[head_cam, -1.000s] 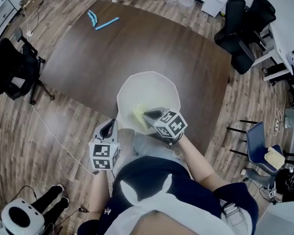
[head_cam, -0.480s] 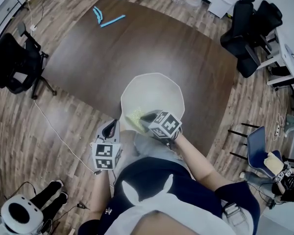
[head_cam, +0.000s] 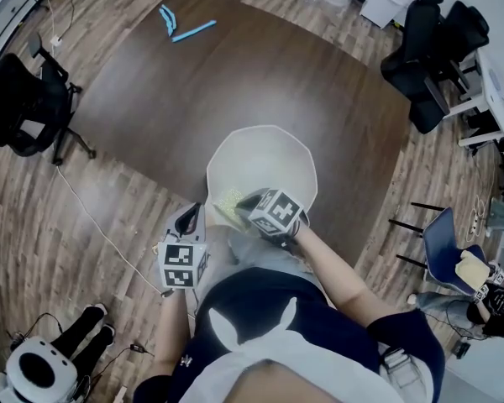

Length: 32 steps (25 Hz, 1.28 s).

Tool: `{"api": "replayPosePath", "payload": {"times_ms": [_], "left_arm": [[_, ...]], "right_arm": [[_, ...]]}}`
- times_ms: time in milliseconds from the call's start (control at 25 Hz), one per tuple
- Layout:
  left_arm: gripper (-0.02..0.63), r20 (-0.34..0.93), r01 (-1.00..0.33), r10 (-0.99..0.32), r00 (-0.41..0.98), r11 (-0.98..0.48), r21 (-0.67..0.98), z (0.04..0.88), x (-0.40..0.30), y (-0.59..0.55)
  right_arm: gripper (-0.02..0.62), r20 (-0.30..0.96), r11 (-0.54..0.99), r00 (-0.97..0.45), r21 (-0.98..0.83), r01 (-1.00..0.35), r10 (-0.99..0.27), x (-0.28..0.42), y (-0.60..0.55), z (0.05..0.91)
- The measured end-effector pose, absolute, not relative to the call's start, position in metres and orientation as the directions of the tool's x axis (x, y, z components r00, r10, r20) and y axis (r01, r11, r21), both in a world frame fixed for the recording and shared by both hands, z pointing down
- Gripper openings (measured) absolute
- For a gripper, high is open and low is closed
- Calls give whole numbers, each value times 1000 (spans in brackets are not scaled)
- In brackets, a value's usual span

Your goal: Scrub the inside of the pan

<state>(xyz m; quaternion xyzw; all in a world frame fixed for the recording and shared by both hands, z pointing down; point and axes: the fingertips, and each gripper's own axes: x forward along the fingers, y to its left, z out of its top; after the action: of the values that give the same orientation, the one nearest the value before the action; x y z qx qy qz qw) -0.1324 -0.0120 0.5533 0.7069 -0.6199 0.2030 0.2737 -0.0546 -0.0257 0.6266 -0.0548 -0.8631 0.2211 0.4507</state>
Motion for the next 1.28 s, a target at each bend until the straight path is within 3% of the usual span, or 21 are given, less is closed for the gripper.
{"api": "replayPosePath", "payload": {"times_ms": [1280], "left_arm": [[2,690,-985,-705,164,-80,152,592,-144,-35]], "right_arm": [[15,772,867,-499,-492,-78,394,-72,-37,661]]}}
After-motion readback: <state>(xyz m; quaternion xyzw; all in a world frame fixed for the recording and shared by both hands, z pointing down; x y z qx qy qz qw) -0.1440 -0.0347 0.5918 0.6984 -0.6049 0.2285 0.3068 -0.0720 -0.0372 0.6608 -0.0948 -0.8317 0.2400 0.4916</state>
